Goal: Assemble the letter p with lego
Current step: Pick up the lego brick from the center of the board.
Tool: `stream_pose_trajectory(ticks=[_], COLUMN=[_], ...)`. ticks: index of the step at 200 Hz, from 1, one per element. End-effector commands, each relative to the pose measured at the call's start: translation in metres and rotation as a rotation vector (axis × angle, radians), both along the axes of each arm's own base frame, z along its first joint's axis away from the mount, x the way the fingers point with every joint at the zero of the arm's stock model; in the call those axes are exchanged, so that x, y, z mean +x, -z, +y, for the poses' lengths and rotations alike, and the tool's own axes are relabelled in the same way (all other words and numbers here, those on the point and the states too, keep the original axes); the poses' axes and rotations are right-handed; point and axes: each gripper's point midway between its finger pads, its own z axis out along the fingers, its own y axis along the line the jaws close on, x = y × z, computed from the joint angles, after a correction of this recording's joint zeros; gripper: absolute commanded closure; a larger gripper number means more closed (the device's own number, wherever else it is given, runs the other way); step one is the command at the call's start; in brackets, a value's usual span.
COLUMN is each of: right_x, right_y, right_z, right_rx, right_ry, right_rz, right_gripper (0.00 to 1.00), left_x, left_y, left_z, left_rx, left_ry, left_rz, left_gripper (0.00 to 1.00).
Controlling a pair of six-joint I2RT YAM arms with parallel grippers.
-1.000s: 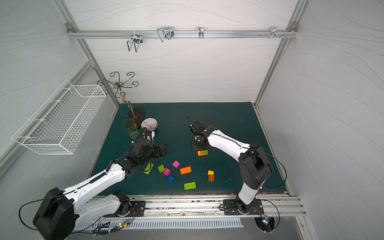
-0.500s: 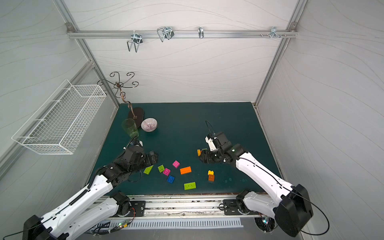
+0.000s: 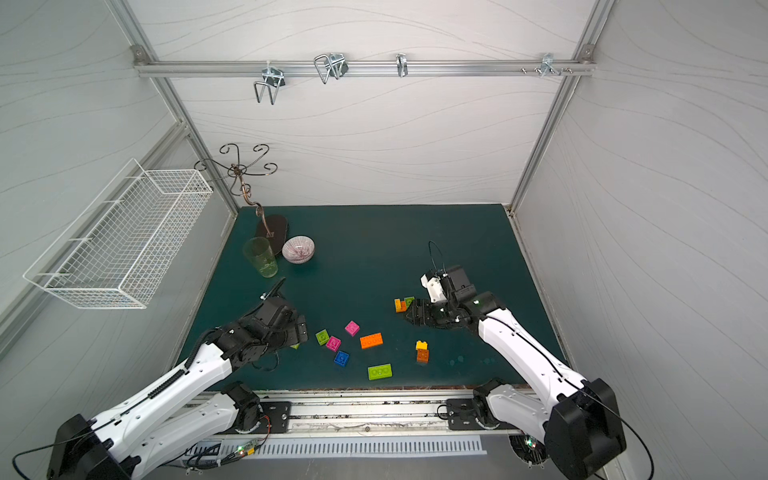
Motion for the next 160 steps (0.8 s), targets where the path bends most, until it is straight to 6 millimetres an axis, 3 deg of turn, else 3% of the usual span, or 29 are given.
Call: stream_pose_trajectory(ticks=[1,16,54,103,160], right_x=[0.0,0.002,0.006,0.005,0.004], right_y=[-0.006,-0.008,-0.017,-0.017,-0.019], right_z=[-0.003,-0.009,-0.019,-0.02,-0.02], right_rx=[0.027,0.031,0.07,0.09,0.101], right_ry=[0.002,0.025,0.07,0.07,0.072], right_rz=[-0.003,-0.007,-0.021,-0.015,-0.014], right_gripper=[0.24,0.23,0.22,0.22,0.22], left_x=[0.012,0.016,0.019,0.021,0.023], left_y=[0.002,0.009,0.031,0.047,0.049], left_z=[0.003,-0.002,-0.015,-0.025,-0.03], left_rx=[0.045,0.062,0.046,0.04,0.025], left_ry=[-0.018,0.007,0.042,0.07,0.077], left_rz=[0.011,0.061,0.146,0.213,0.221], left_gripper=[0.09,0.17,0.19,0.39,0.41])
